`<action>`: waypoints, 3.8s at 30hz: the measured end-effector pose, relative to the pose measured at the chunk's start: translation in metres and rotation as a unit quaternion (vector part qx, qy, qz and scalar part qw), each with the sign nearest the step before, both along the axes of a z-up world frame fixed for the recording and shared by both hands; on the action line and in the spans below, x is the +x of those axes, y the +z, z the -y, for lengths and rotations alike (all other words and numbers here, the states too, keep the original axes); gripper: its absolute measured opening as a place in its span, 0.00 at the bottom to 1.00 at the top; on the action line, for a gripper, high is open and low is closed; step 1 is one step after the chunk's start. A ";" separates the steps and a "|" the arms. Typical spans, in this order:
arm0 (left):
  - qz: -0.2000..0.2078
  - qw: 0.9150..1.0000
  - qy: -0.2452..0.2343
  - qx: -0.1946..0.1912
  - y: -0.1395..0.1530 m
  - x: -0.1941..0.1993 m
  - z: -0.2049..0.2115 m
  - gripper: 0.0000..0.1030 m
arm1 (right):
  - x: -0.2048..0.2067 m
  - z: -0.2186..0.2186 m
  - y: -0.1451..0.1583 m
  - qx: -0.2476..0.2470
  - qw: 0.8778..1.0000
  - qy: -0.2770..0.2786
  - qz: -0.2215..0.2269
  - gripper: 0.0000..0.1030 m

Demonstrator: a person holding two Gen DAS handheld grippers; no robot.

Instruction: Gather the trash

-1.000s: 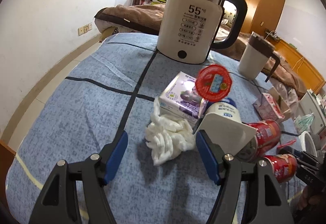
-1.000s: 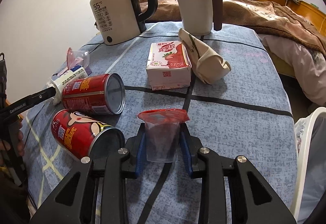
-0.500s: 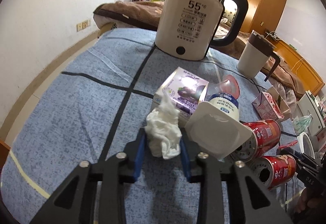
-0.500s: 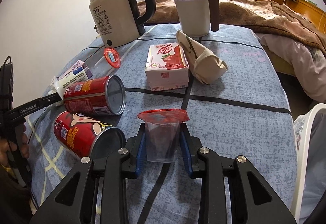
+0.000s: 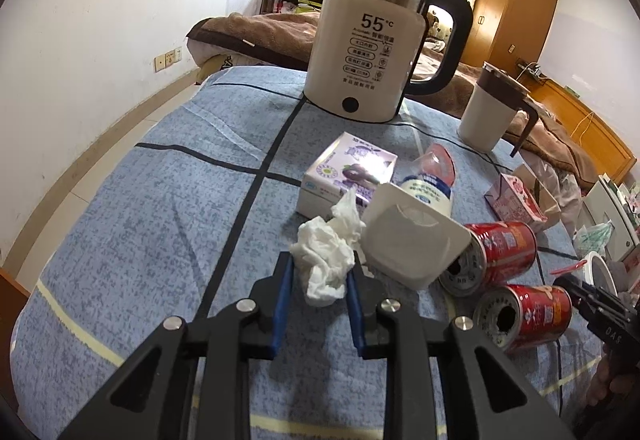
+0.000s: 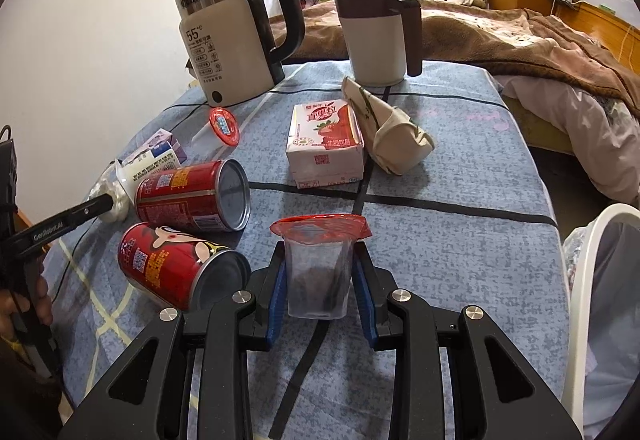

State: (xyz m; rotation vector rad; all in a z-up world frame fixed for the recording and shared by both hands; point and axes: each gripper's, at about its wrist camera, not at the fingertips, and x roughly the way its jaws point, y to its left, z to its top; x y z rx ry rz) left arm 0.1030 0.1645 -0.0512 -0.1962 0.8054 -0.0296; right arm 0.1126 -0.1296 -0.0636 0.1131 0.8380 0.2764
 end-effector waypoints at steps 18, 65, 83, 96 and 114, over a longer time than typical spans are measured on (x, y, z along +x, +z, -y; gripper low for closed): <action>0.006 0.999 -0.024 0.029 0.012 -0.033 0.023 0.26 | -0.023 0.017 0.016 0.021 1.000 -0.007 0.016 0.31; 0.059 0.991 -0.124 0.001 0.066 -0.050 0.125 0.29 | -0.063 0.068 0.050 0.040 0.997 -0.040 0.054 0.31; 0.064 0.963 -0.262 -0.027 0.073 -0.049 0.275 0.30 | -0.102 0.165 0.056 0.030 0.989 -0.129 0.064 0.31; 0.039 0.934 -0.353 -0.030 0.056 -0.050 0.376 0.30 | -0.113 0.236 0.035 0.016 0.980 -0.195 0.034 0.31; 0.002 0.929 -0.370 -0.015 0.032 -0.044 0.420 0.57 | -0.107 0.280 0.005 -0.015 0.970 -0.240 -0.021 0.31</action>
